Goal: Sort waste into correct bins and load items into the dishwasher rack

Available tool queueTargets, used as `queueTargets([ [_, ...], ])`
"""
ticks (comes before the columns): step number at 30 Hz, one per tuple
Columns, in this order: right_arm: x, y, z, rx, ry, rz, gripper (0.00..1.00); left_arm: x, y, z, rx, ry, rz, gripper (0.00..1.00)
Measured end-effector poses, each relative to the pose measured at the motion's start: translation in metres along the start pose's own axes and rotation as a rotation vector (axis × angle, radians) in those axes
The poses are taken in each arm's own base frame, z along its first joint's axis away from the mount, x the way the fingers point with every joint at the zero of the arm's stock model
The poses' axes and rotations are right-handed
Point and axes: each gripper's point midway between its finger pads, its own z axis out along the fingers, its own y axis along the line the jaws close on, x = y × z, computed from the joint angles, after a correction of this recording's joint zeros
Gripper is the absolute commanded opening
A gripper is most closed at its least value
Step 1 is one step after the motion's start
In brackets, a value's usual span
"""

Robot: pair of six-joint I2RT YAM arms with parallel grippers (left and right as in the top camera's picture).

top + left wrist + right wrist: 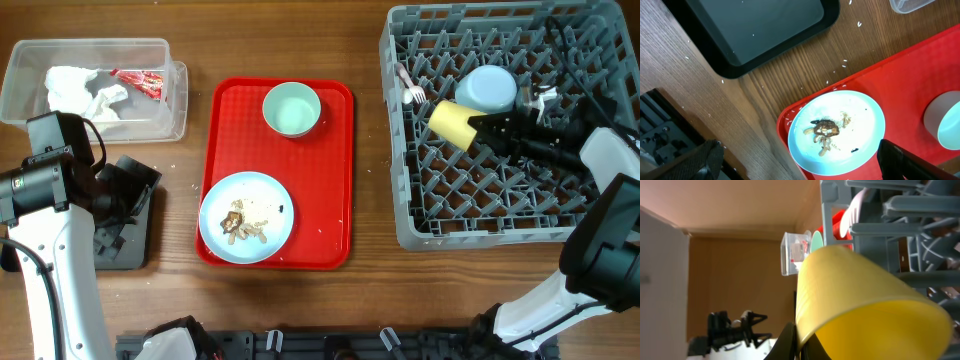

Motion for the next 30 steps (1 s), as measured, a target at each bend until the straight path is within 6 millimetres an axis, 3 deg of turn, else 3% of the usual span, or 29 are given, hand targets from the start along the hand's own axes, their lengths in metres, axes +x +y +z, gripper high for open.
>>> queueTargets([
  [5, -0.008, -0.015, -0.029, 0.052, -0.074, 0.072, 0.04, 0.0, 0.0, 0.0, 0.0, 0.0, 0.0, 1.0],
  [10, -0.007, -0.027, -0.046, 0.175, -0.111, 0.111, 0.13, 0.0, 0.0, 0.0, 0.0, 0.0, 0.0, 1.0],
  [11, -0.006, -0.03, -0.053, 0.253, -0.128, 0.113, 0.19, 0.0, 0.0, 0.0, 0.001, 0.0, 0.0, 1.0],
  [14, 0.0, -0.038, -0.082, 0.546, -0.215, 0.155, 0.63, 0.0, 0.0, 0.0, 0.0, 0.0, 0.0, 1.0],
  [16, 0.006, -0.019, -0.101, 0.665, -0.3, 0.125, 0.78, 0.0, 0.0, 0.0, 0.0, 0.0, 0.0, 1.0],
  [17, 0.008, -0.002, -0.109, 0.696, -0.355, 0.091, 0.79, 0.0, 0.0, 0.0, 0.0, 0.0, 0.0, 1.0],
  [19, 0.014, 0.028, -0.113, 0.721, -0.418, 0.01, 0.75, 0.0, 0.0, 0.0, 0.0, 0.0, 0.0, 1.0],
  [20, 0.016, 0.035, -0.11, 0.722, -0.421, -0.019, 0.59, 0.0, 0.0, 0.0, 0.0, 0.0, 0.0, 1.0],
  [21, 0.014, 0.046, -0.098, 0.719, -0.413, -0.09, 0.31, 0.0, 0.0, 0.0, 0.0, 0.0, 0.0, 1.0],
  [23, 0.006, 0.058, -0.073, 0.701, -0.387, -0.194, 0.04, 0.0, 0.0, 0.0, 0.001, -0.001, 0.0, 1.0],
  [26, -0.004, 0.061, -0.031, 0.727, -0.361, -0.28, 0.04, 0.0, 0.0, 0.0, 0.0, 0.0, 0.0, 1.0],
  [30, -0.02, 0.004, -0.001, 0.857, -0.306, -0.202, 0.04, 0.0, 0.0, 0.0, -0.001, 0.001, 0.0, 1.0],
])
